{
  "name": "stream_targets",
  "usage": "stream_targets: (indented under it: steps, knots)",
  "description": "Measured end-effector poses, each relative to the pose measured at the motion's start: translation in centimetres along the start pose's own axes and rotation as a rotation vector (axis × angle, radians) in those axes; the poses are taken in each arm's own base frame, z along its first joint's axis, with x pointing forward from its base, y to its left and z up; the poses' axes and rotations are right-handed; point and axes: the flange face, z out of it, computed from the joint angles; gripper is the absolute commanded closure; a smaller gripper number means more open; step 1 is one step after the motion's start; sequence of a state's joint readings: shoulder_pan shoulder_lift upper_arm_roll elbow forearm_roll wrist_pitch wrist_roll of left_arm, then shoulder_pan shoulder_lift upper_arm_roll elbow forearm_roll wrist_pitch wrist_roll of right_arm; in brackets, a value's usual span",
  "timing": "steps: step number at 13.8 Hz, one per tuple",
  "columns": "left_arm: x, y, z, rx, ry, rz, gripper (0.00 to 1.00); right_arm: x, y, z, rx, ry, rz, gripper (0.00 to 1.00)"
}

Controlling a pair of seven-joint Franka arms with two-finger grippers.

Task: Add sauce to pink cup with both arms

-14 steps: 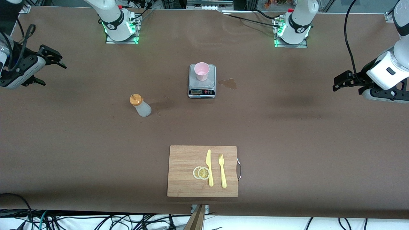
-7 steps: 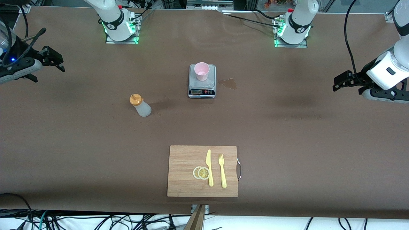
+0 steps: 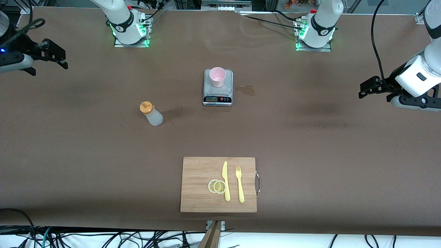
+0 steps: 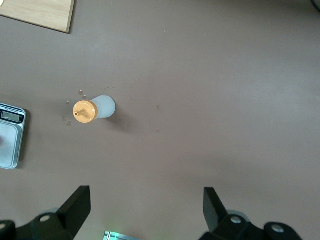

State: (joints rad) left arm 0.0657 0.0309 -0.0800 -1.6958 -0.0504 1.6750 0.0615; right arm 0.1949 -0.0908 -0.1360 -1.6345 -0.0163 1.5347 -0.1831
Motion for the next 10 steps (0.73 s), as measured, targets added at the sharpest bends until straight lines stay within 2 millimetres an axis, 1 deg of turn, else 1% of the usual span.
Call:
stream_targets:
  steps: [3,7,8,10]
  knots:
    - [0.0,0.0,0.0,0.0,0.0,0.0,0.0,0.3,0.6,0.7,-0.003,-0.016,0.01,0.0]
    - [0.0,0.0,0.0,0.0,0.0,0.0,0.0,0.9,0.1,1.1,-0.004,-0.022,0.002,0.0]
    - [0.0,0.0,0.0,0.0,0.0,0.0,0.0,1.0,-0.1,1.0,-0.005,-0.021,-0.002,0.0]
    - [0.0,0.0,0.0,0.0,0.0,0.0,0.0,1.2,-0.2,0.4,-0.008,-0.007,-0.004,0.0]
